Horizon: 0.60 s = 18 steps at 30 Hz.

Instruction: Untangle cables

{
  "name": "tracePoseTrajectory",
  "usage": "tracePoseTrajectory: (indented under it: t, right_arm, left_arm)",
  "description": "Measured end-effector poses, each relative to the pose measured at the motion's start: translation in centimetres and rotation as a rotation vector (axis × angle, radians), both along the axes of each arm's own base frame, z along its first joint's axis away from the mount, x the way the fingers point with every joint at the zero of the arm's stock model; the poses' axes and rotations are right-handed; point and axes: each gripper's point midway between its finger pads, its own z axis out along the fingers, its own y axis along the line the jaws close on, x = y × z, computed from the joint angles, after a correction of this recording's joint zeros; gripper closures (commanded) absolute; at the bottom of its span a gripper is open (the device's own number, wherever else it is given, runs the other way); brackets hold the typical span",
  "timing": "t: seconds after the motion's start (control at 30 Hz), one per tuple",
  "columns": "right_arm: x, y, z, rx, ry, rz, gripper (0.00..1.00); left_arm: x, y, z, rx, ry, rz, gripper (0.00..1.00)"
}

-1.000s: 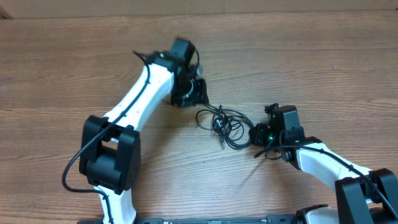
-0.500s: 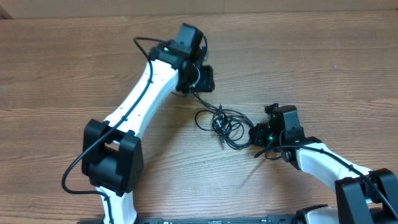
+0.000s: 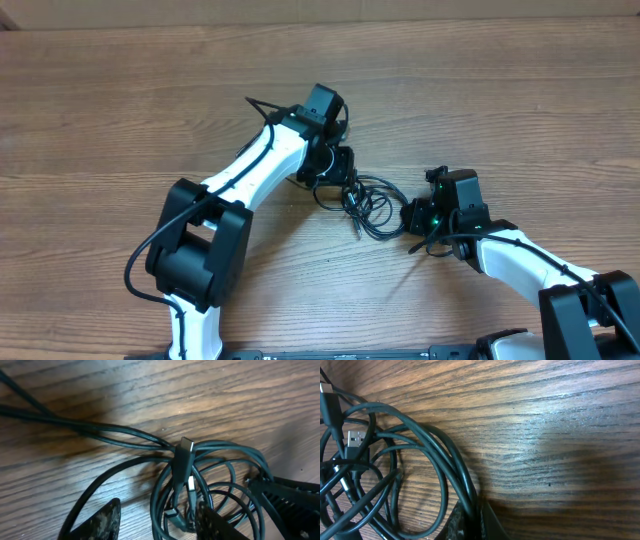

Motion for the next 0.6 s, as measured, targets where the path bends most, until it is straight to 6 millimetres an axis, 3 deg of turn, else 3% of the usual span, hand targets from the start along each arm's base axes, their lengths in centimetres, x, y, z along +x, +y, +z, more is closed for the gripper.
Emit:
tracePoseTrajectory:
  t: [0.3, 0.37, 0.47, 0.6]
  right_arm:
    - [0.0, 0.0, 0.0, 0.0, 0.0, 0.0, 0.96]
    - [0.0, 0.0, 0.0, 0.0, 0.0, 0.0, 0.96]
    - [0.0, 0.0, 0.0, 0.0, 0.0, 0.0, 0.96]
    - [0.0, 0.0, 0.0, 0.0, 0.001, -0.001, 0.96]
  left_arm:
    - [-0.7, -0.7, -1.6, -0.034, 0.0, 0.007, 0.61]
    - [-0.8, -0.7, -1.8, -0.039, 0.007, 0.015, 0.69]
    - [-0.9, -0.7, -1.8, -0.042, 0.019, 0.026, 0.94]
    - [-1.0, -0.8, -1.8, -0.044, 0.02, 0.027, 0.96]
